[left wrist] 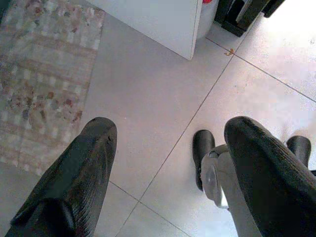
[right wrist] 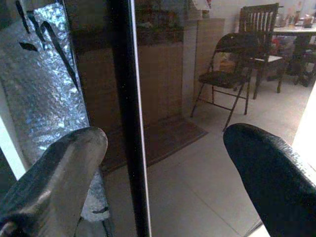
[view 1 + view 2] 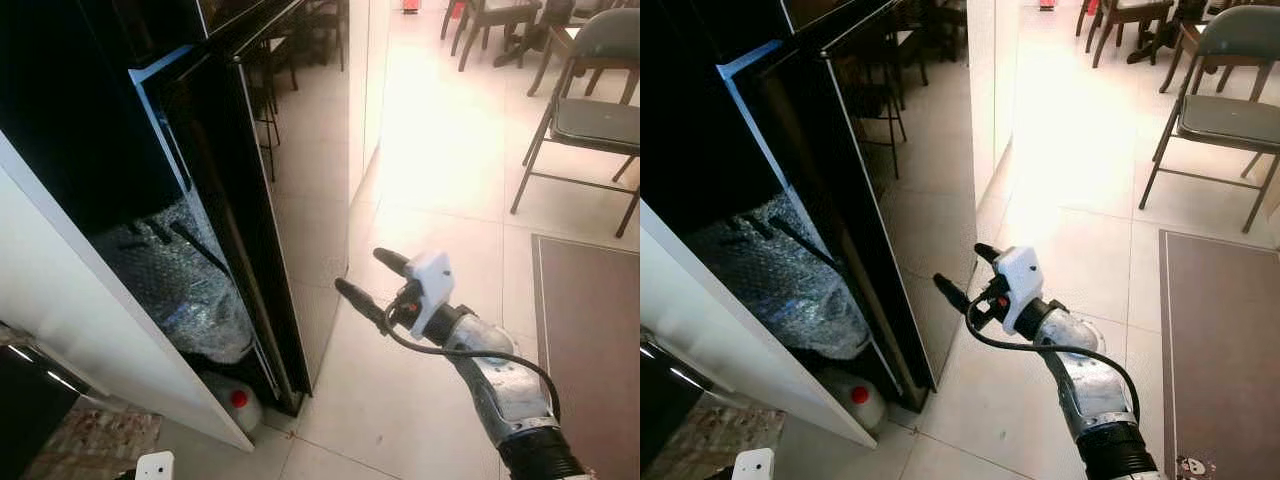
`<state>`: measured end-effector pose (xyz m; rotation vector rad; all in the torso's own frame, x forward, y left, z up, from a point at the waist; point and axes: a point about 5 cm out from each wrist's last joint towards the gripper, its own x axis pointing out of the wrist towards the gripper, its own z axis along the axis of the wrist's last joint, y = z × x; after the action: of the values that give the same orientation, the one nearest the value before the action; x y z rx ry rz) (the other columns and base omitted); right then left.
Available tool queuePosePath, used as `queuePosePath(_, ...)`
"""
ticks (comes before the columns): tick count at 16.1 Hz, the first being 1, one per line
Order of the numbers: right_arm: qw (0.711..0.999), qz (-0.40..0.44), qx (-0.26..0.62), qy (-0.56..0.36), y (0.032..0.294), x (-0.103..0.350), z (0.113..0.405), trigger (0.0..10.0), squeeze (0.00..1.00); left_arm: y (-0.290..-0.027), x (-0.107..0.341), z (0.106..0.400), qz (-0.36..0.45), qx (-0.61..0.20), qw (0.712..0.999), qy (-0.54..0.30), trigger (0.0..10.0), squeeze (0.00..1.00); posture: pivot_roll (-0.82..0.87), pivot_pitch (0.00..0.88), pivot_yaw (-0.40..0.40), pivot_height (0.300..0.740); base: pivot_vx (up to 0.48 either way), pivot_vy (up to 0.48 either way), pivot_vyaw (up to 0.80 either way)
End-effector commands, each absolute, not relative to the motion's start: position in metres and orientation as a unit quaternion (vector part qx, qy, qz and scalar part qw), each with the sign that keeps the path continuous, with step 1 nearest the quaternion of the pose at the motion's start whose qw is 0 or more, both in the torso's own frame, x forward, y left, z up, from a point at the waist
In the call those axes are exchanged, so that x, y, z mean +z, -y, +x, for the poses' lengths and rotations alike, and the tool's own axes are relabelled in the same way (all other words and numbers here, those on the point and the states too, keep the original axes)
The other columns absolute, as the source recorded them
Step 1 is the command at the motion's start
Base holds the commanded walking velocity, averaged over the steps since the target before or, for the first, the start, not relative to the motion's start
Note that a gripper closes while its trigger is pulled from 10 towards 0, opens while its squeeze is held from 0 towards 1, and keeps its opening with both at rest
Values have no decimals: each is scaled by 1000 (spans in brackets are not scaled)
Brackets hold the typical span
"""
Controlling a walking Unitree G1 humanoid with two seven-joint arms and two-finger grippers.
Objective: Restocking fridge
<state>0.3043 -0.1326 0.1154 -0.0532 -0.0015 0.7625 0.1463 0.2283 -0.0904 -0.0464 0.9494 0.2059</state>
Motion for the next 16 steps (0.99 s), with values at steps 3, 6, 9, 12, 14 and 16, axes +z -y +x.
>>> queuePosePath(3, 975, -29, 220, 4, 166, 118, 326, 10000, 0, -234, -91, 142, -4, 99, 880, -465, 10000, 0, -136, 0, 106, 740, 0, 0, 0)
queuePosePath(6, 992, -6, 125, -8, 186, 114, 333, 10000, 0, -235, -90, 142, -10, 111, 883, -456, 10000, 0, -130, 0, 107, 740, 0, 0, 0)
queuePosePath(9, 993, 5, 119, -6, 182, 110, 334, 10000, 0, -235, -90, 141, -22, 118, 886, -449, 10000, 0, -128, 0, 106, 740, 0, 0, 0)
queuePosePath(12, 993, 1, 120, -11, 178, 108, 335, 10000, 0, -235, -90, 141, -31, 120, 886, -446, 10000, 0, -124, 0, 103, 740, 0, 0, 0)
queuePosePath(14, 992, 0, 124, -12, 175, 106, 334, 10000, 0, -235, -90, 141, -29, 120, 886, -447, 10000, 0, -123, 0, 102, 740, 287, 0, 0)
queuePosePath(16, 992, -2, 125, -12, 175, 106, 335, 10000, 0, -235, -90, 141, -31, 120, 885, -448, 10000, 0, -118, 0, 100, 740, 313, 0, 0)
